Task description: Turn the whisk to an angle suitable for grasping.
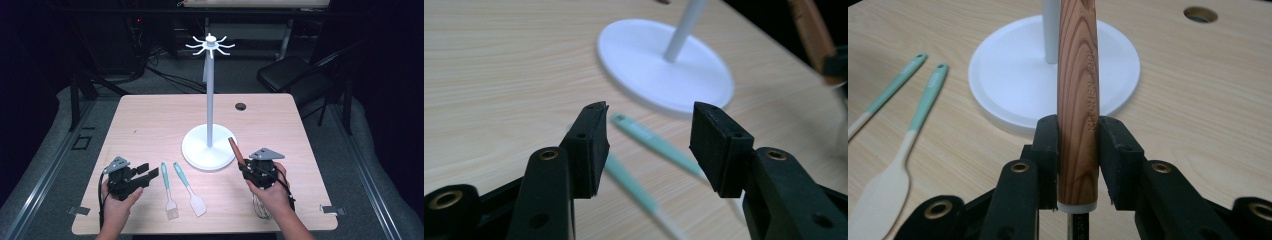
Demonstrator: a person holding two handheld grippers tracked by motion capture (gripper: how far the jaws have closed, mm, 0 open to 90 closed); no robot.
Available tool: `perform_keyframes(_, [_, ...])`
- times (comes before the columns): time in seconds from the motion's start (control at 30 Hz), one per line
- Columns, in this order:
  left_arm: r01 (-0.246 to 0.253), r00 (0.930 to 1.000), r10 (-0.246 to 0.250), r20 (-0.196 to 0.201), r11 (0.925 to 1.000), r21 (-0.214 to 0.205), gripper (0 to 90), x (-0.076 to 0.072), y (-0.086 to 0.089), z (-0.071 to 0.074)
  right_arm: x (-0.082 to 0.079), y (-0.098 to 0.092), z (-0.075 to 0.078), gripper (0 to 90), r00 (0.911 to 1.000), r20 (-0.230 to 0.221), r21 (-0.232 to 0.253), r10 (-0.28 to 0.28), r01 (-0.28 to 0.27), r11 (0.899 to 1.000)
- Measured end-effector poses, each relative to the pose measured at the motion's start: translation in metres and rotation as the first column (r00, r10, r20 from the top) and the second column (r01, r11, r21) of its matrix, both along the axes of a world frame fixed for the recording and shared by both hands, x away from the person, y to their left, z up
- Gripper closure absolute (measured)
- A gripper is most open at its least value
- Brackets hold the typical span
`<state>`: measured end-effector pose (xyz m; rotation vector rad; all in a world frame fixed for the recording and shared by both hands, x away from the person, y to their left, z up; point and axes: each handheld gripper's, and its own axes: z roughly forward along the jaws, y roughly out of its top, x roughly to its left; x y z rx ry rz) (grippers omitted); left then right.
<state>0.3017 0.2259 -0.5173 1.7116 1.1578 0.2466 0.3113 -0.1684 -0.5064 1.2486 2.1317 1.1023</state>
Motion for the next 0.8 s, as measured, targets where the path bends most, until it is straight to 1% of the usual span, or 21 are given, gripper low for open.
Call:
perform_keyframes(0.03, [0.011, 0.9999, -0.011, -0.001, 0.9996, -0.026, 47.9, 0.002, -0.009, 0.003, -0.002, 0.002, 0.001, 70.5, 0.9999, 0.01, -0.009, 0.007, -0.007, 1.0])
perform_keyframes(0.07, [0.022, 0.9998, -0.022, 0.002, 0.9989, -0.041, 47.7, 0.004, -0.016, 0.006, -0.006, 0.005, 0.001, 70.5, 0.9994, 0.028, -0.013, 0.021, -0.02, 1.0])
perform_keyframes(0.1, [0.027, 0.9996, -0.026, 0.013, 0.9982, -0.053, 47.7, 0.005, -0.025, 0.009, -0.008, 0.007, 0.001, 70.5, 0.9987, 0.042, -0.015, 0.027, -0.027, 1.0])
perform_keyframes(0.17, [0.051, 0.9984, -0.049, 0.027, 0.9953, -0.083, 48.9, 0.009, -0.044, 0.014, -0.012, 0.01, 0.002, 70.5, 0.9971, 0.064, -0.035, 0.041, -0.039, 0.999])
perform_keyframes(0.23, [0.084, 0.9964, -0.083, 0.02, 0.99, -0.113, 47.9, 0.014, -0.062, 0.016, -0.016, 0.011, 0.001, 70.5, 0.9954, 0.082, -0.029, 0.05, -0.047, 0.998])
perform_keyframes(0.27, [0.102, 0.9948, -0.101, 0.017, 0.9871, -0.123, 47.9, 0.016, -0.073, 0.016, -0.016, 0.011, 0.001, 70.5, 0.9954, 0.082, -0.029, 0.05, -0.047, 0.998])
perform_keyframes(0.3, [0.128, 0.9918, -0.127, 0.013, 0.9833, -0.129, 47.3, 0.019, -0.087, 0.016, -0.018, 0.012, 0.0, 70.5, 0.9952, 0.083, -0.026, 0.051, -0.049, 0.998])
perform_keyframes(0.33, [0.144, 0.9896, -0.143, 0.012, 0.981, -0.13, 47.0, 0.02, -0.098, 0.016, -0.019, 0.013, 0.0, 70.5, 0.9946, 0.086, -0.027, 0.058, -0.056, 0.998])
perform_keyframes(0.37, [0.156, 0.9877, -0.156, 0.012, 0.9789, -0.132, 45.9, 0.021, -0.106, 0.015, -0.02, 0.014, -0.001, 70.5, 0.9933, 0.096, -0.029, 0.064, -0.061, 0.998])
perform_keyframes(0.4, [0.169, 0.9855, -0.17, 0.008, 0.9759, -0.138, 45.6, 0.023, -0.118, 0.015, -0.021, 0.015, -0.001, 70.5, 0.9928, 0.101, -0.036, 0.065, -0.062, 0.997])
perform_keyframes(0.43, [0.182, 0.983, -0.184, 0.005, 0.9719, -0.149, 44.8, 0.025, -0.126, 0.013, -0.022, 0.017, -0.001, 70.5, 0.992, 0.103, -0.041, 0.073, -0.069, 0.997])
perform_keyframes(0.47, [0.189, 0.9815, -0.191, 0.0, 0.9693, -0.157, 44.6, 0.026, -0.131, 0.013, -0.023, 0.018, -0.002, 70.5, 0.9911, 0.108, -0.042, 0.079, -0.074, 0.996])
perform_keyframes(0.5, [0.193, 0.9801, -0.198, -0.011, 0.9669, -0.166, 44.7, 0.028, -0.139, 0.011, -0.025, 0.021, -0.003, 70.5, 0.9891, 0.115, -0.054, 0.092, -0.087, 0.995])
perform_keyframes(0.53, [0.199, 0.9783, -0.206, -0.02, 0.9641, -0.176, 44.7, 0.029, -0.142, 0.01, -0.025, 0.021, -0.003, 70.5, 0.9891, 0.115, -0.054, 0.092, -0.087, 0.995])
perform_keyframes(0.57, [0.205, 0.976, -0.215, -0.034, 0.9592, -0.195, 44.5, 0.031, -0.147, 0.008, -0.026, 0.023, -0.005, 70.5, 0.9876, 0.119, -0.056, 0.102, -0.096, 0.994])
perform_keyframes(0.63, [0.217, 0.9705, -0.234, -0.058, 0.9526, -0.213, 44.6, 0.035, -0.154, 0.005, -0.026, 0.024, -0.005, 70.5, 0.9874, 0.117, -0.06, 0.107, -0.101, 0.993])
perform_keyframes(0.67, [0.215, 0.9699, -0.235, -0.064, 0.9502, -0.225, 44.8, 0.036, -0.157, 0.004, -0.026, 0.025, -0.005, 70.5, 0.9874, 0.115, -0.063, 0.108, -0.102, 0.993])
perform_keyframes(0.7, [0.223, 0.9666, -0.246, -0.072, 0.9451, -0.239, 45.4, 0.038, -0.159, 0.003, -0.026, 0.025, -0.006, 70.5, 0.9875, 0.112, -0.072, 0.112, -0.104, 0.992])
perform_keyframes(0.73, [0.223, 0.9653, -0.249, -0.078, 0.9415, -0.253, 46.3, 0.039, -0.161, 0.002, -0.026, 0.026, -0.006, 70.5, 0.9872, 0.112, -0.066, 0.113, -0.107, 0.992])
perform_keyframes(0.77, [0.225, 0.9635, -0.255, -0.082, 0.9371, -0.267, 47.9, 0.041, -0.162, 0.001, -0.026, 0.026, -0.007, 70.5, 0.9872, 0.111, -0.071, 0.114, -0.107, 0.992])
perform_keyframes(0.8, [0.216, 0.962, -0.255, -0.098, 0.9289, -0.301, 48.0, 0.044, -0.163, -0.001, -0.026, 0.027, -0.008, 70.5, 0.9871, 0.108, -0.069, 0.118, -0.111, 0.991])
